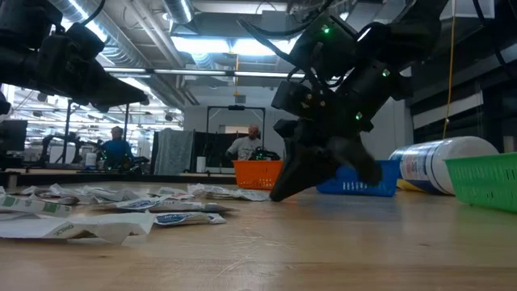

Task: Pick & Place First Aid Supplies
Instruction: Put the gray towelette pack into the orange basket

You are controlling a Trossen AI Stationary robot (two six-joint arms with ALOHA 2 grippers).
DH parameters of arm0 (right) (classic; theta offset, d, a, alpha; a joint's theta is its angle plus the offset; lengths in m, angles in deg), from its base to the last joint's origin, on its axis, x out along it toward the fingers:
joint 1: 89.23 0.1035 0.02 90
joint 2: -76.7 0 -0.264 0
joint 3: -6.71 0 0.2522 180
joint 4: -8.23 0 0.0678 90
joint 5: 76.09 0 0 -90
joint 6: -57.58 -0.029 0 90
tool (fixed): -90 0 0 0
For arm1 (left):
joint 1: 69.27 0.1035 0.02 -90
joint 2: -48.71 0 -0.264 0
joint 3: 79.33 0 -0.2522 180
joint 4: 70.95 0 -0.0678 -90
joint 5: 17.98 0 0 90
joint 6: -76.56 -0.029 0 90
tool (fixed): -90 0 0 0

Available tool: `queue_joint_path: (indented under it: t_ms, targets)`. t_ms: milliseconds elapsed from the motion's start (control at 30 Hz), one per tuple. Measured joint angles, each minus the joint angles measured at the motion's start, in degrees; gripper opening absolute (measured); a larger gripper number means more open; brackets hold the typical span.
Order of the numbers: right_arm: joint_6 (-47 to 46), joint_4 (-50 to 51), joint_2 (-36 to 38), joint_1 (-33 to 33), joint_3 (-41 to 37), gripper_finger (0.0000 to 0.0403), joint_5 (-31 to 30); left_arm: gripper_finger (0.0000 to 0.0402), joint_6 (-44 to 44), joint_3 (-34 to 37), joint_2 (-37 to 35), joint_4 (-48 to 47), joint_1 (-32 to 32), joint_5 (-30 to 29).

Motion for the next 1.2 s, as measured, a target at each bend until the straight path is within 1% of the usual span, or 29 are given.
queue_joint_path:
  t_ms: [67, 200, 367, 433, 500, 767, 1200]
  targets:
    - [-2.8, 2.4, 0.6, 0.0, 0.5, 0.0006, 2.5, 0.0091, 0.0, 0.0, 0.0, 0.0, 0.0, 0.0]
    - [-6.7, 5.5, 1.2, 0.0, 1.3, 0.0006, 10.3, 0.0093, 0.0, 0.0, 0.0, 0.0, 0.0, 0.0]
    - [-7.1, 6.1, 1.1, 0.4, 1.3, 0.0005, 24.9, 0.0091, 0.0, 0.0, 0.0, 0.0, 0.0, 0.0]
    - [-6.5, 6.1, 1.1, 0.7, 1.4, 0.0006, 28.4, 0.0091, 0.0, 0.0, 0.0, 0.0, 0.0, 0.0]
    - [-6.0, 5.8, 1.1, 1.0, 1.8, 0.0006, 29.2, 0.0093, 0.0, 0.0, 0.0, 0.0, 0.0, 0.0]
    - [-4.1, 5.0, 1.1, 1.4, 2.8, 0.0006, 28.9, 0.0091, 0.0, 0.0, 0.0, 0.0, 0.0, 0.0]
    - [-4.6, 3.8, 1.2, 1.4, 2.9, 0.0009, 28.8, 0.0093, 0.0, 0.0, 0.0, 0.0, 0.0, 0.0]
